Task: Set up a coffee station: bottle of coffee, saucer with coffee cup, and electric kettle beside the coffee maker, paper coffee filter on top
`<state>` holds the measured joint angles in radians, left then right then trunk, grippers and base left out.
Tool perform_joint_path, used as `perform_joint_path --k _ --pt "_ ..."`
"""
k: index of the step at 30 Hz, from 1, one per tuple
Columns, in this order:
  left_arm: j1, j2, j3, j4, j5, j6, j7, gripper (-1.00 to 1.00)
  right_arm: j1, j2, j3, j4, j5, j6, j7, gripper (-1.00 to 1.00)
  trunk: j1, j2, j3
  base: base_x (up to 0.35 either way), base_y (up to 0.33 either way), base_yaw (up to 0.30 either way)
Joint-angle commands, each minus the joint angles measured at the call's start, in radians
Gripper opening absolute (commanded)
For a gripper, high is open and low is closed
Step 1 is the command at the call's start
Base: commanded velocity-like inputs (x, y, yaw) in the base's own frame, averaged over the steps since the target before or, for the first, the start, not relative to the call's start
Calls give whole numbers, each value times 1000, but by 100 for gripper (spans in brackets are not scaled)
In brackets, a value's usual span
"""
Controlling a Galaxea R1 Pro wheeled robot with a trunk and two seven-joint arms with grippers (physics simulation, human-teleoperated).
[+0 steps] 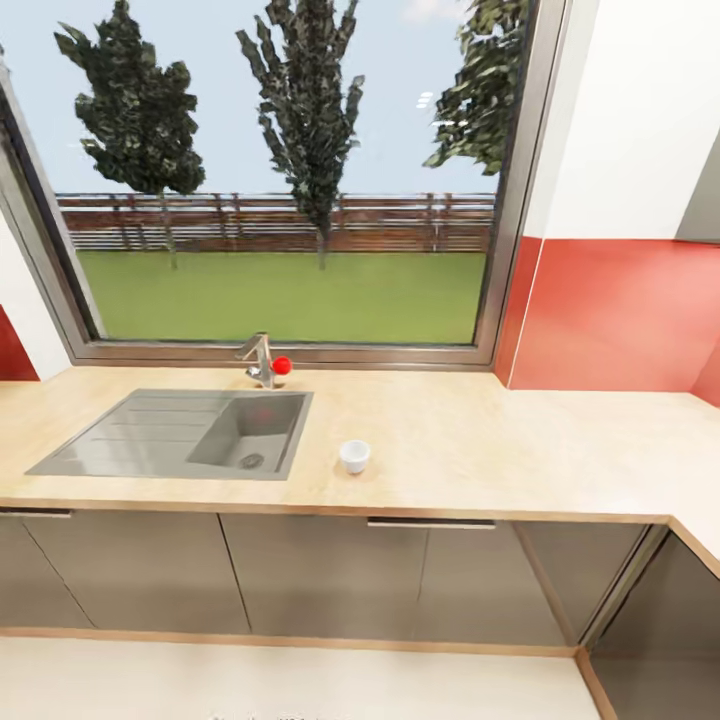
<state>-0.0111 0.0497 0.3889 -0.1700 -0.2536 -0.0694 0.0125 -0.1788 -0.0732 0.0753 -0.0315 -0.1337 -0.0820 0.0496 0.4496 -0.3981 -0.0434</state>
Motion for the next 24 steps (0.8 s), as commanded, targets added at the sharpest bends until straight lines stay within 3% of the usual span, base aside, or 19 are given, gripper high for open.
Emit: perform_joint_path --k 1,10,24 --pt "-1 0 8 1 -10 -4 1 100 -1 -1 8 1 -10 -4 4 100 0 -2 -2 -95 -221 257" --pt "-1 1 11 0 -10 -4 1 100 -1 0 9 1 -9 -3 3 100 0 -2 1 -163 -151 98" --pt "-2 15 7 -5 -14 -3 6 100 -1 15 14 -1 -5 -4 2 100 0 -2 1 -19 -14 3"
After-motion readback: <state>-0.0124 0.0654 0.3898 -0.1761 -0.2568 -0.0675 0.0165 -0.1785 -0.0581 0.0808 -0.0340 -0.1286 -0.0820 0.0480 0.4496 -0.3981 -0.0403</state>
